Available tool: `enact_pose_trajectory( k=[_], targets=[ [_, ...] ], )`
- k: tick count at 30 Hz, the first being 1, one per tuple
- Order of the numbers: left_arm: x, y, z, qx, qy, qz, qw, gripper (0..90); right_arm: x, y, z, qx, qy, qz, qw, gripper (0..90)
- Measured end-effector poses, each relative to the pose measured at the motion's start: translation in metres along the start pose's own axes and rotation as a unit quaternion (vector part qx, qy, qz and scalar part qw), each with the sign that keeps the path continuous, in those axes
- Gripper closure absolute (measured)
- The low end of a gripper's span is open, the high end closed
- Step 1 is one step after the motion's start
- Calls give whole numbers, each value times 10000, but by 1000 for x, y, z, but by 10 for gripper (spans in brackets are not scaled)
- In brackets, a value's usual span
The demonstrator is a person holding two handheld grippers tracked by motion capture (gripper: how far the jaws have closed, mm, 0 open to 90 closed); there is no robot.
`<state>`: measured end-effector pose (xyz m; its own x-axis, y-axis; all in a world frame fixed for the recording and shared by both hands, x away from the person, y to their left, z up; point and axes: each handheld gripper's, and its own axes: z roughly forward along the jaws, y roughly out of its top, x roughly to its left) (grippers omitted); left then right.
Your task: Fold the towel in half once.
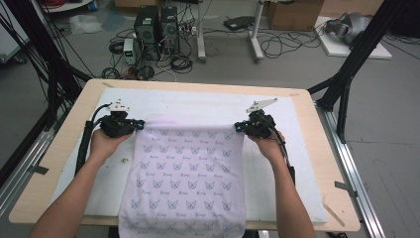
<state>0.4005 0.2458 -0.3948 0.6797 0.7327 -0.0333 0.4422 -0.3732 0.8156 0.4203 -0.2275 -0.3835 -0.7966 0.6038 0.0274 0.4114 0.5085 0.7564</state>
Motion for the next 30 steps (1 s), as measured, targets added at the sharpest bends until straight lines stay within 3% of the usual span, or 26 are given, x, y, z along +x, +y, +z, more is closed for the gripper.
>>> enact_pose_trajectory(
  k=[4,7,11,13,15,20,23,26,28,30],
  targets=[
    [-17,-17,-22,-89,-173,119,9997,859,23,-6,-23,-167,244,-137,9995,871],
    [-34,-40,-34,-29,-244,289,9993,841,45,-24,-33,-153,351,-243,9990,871],
    [-54,-71,-42,202,-327,499,9980,745,69,-59,-33,-52,539,-199,9983,853],
    [-59,-77,-45,289,-285,610,9973,649,73,-74,-32,10,667,-145,9977,759],
    [-59,-77,-48,328,-324,657,9968,575,71,-81,-33,22,851,-24,9964,688],
    [-51,-61,-50,163,-336,539,9978,476,59,-72,-43,-213,673,71,9975,575],
    [-47,-51,-41,136,-406,418,9982,449,56,-65,-38,-202,600,99,9979,535],
    [-44,-47,-29,209,-429,320,9983,441,56,-64,-25,-25,676,97,9977,512],
    [-44,-47,-21,297,-350,376,9982,453,56,-64,-17,89,689,102,9975,512],
    [-43,-49,-15,453,-357,477,9972,535,56,-65,-11,228,649,91,9976,544]
  ],
)
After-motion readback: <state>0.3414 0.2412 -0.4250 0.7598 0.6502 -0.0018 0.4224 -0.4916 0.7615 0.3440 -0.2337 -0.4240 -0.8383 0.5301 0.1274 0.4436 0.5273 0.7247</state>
